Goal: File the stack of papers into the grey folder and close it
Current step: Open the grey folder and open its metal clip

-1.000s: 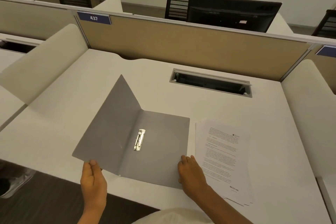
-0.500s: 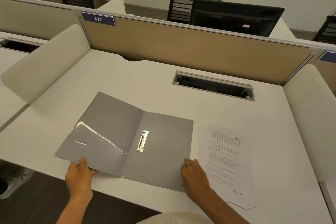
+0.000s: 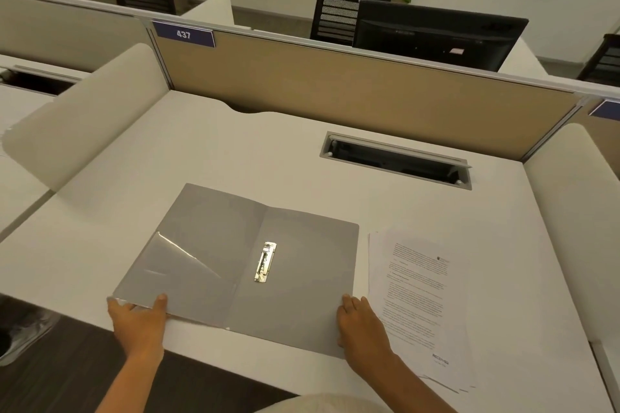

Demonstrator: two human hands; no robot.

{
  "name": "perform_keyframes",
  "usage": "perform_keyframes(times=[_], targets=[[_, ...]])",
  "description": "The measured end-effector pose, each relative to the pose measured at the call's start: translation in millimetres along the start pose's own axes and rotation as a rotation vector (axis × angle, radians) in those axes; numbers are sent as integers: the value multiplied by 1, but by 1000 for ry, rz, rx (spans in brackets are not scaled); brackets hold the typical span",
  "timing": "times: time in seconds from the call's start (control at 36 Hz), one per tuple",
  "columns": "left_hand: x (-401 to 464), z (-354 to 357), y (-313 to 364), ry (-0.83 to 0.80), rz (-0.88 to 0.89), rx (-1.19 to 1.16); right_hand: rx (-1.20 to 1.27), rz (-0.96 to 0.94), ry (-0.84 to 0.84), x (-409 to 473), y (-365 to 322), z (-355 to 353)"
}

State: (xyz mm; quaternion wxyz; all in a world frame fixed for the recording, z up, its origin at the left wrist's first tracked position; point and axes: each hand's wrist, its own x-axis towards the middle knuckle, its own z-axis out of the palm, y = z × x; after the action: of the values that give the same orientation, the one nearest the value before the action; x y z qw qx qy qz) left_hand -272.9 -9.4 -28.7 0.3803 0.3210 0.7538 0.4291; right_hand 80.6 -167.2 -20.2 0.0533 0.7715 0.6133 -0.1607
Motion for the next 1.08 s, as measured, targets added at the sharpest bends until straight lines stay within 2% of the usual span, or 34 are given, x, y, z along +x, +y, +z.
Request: perform_keyframes(times=[0.28,0.44,0.67,0.81,1.08], targets=[[12,5,-7,37,105,215,-50,-30,58,-4,-1,-7],[26,6,-19,85,92,458,-40,-22,53,-2,0,-3],[20,11,-20,131,77,600,-2,3,25,1,4,7],[2,21,-19,51,212,719,-3,-1,15,2,5,11],[-36,60,-31,-265,544,814,26,3,9,3,8,14]])
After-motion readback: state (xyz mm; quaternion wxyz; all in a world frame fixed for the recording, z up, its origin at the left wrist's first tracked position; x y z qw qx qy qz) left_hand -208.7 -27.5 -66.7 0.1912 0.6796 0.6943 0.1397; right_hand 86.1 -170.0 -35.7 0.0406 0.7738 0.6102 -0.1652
